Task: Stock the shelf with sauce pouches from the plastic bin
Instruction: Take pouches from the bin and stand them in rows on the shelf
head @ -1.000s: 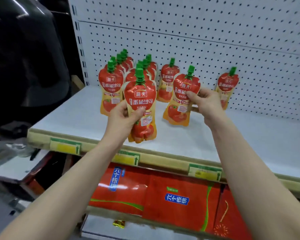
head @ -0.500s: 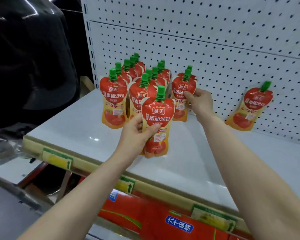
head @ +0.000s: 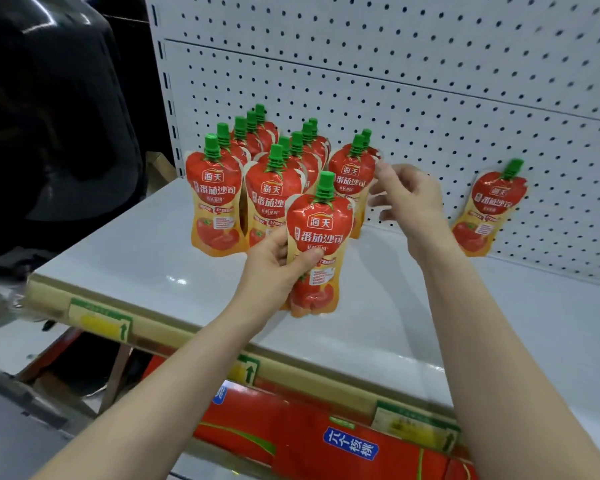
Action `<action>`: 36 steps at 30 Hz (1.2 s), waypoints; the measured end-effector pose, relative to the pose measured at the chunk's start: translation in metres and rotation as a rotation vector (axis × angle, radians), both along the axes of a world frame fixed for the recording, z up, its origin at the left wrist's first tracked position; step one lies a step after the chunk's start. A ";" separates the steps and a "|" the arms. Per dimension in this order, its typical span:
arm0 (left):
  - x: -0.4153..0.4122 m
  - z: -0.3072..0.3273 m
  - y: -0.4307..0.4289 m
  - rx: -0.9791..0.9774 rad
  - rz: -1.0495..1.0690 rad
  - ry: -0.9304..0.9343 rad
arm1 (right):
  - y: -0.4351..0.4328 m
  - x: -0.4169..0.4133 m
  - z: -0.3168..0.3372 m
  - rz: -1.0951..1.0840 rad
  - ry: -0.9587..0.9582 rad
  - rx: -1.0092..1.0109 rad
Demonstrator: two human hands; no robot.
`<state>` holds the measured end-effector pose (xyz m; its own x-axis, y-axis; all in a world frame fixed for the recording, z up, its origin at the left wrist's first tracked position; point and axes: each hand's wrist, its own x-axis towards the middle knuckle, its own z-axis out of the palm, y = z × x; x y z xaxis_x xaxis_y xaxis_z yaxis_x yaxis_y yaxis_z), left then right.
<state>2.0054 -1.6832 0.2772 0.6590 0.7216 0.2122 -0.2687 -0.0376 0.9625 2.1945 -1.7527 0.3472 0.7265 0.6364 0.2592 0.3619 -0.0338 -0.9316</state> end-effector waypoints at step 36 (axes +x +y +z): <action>0.073 -0.036 0.016 0.397 0.028 0.502 | 0.044 0.033 -0.024 0.093 -0.156 0.017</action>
<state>2.0782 -1.6674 0.2416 0.7294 0.6701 0.1372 0.2178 -0.4177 0.8821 2.2278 -1.7085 0.3229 0.6148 0.6935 0.3756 0.5031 0.0218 -0.8639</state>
